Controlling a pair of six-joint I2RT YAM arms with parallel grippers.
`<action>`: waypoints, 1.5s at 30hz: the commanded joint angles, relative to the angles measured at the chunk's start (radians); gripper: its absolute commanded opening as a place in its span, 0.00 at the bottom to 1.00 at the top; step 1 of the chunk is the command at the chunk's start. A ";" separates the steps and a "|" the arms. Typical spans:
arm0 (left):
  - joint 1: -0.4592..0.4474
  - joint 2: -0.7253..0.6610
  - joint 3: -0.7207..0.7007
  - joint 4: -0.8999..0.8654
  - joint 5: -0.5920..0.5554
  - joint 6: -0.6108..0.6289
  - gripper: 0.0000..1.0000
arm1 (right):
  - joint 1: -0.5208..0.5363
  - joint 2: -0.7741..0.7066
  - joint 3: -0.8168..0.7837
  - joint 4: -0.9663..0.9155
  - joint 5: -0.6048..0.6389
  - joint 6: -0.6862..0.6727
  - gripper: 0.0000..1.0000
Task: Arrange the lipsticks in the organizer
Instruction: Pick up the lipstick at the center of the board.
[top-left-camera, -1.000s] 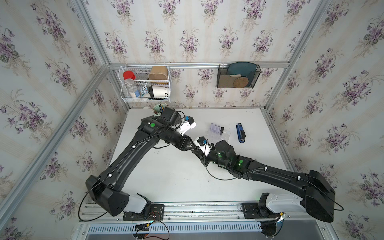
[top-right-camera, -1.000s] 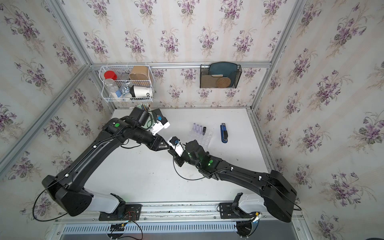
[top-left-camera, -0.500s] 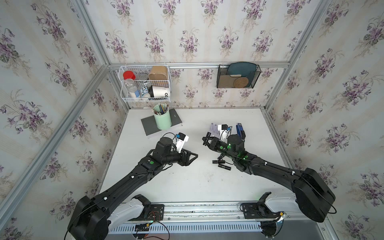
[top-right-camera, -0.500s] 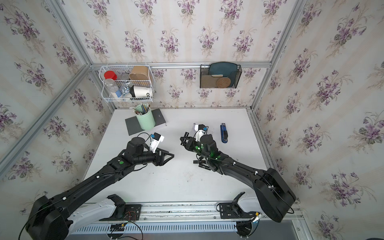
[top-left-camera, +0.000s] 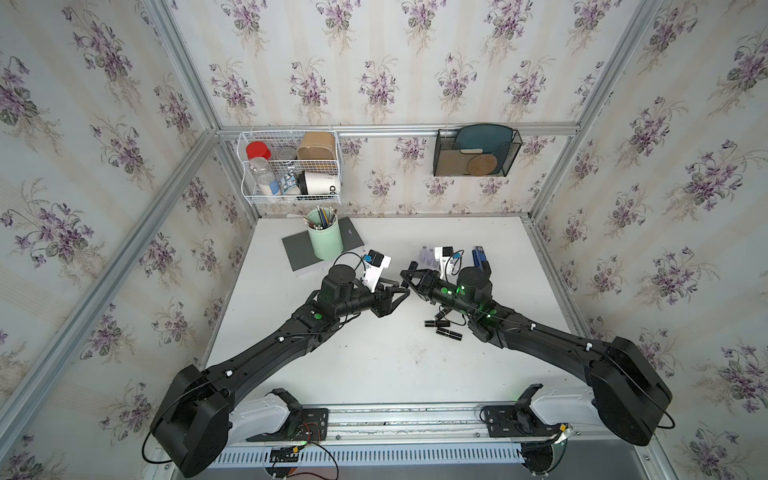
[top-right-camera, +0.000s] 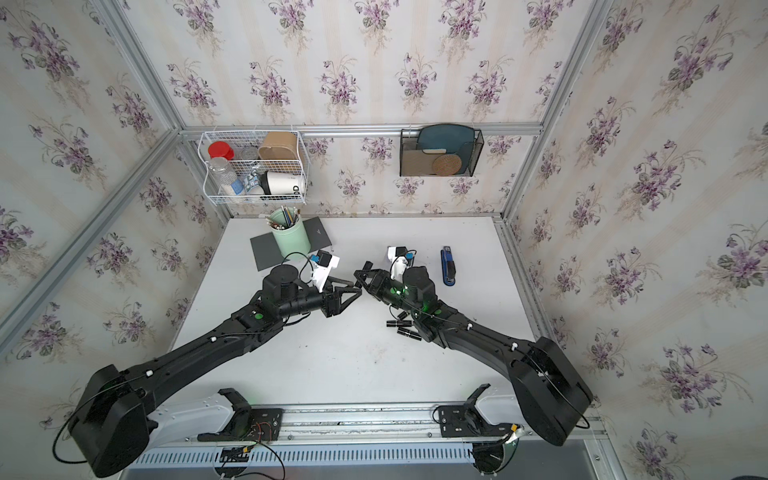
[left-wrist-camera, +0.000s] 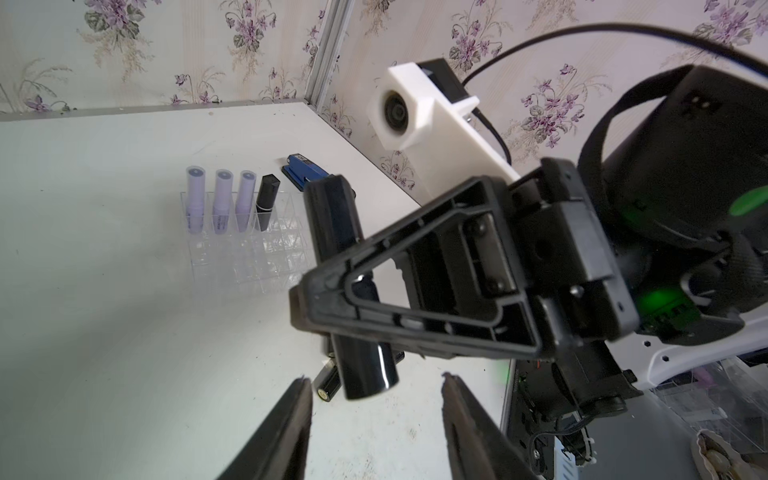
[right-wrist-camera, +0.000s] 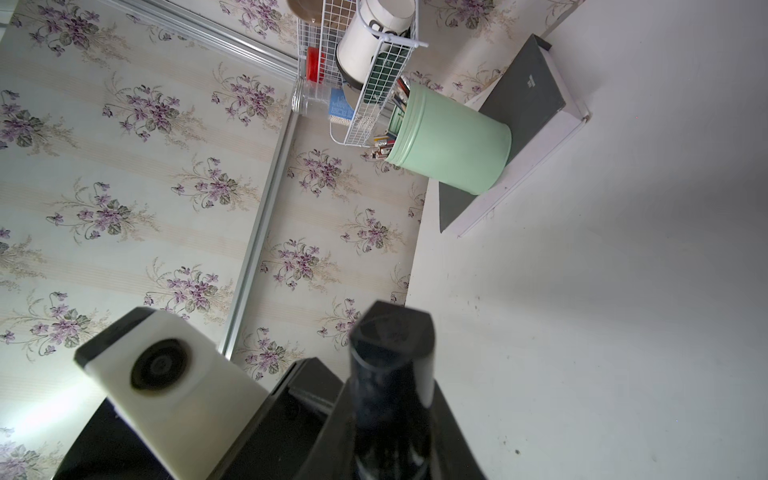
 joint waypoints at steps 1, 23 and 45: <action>0.012 0.025 0.027 -0.031 0.064 0.049 0.42 | 0.001 -0.010 -0.002 -0.002 -0.031 -0.018 0.09; 0.017 0.105 0.090 -0.135 0.068 0.126 0.00 | -0.046 -0.050 0.060 -0.208 -0.052 -0.031 0.43; 0.016 0.110 0.083 -0.109 0.099 0.111 0.00 | -0.084 -0.007 0.112 -0.283 -0.016 -0.049 0.31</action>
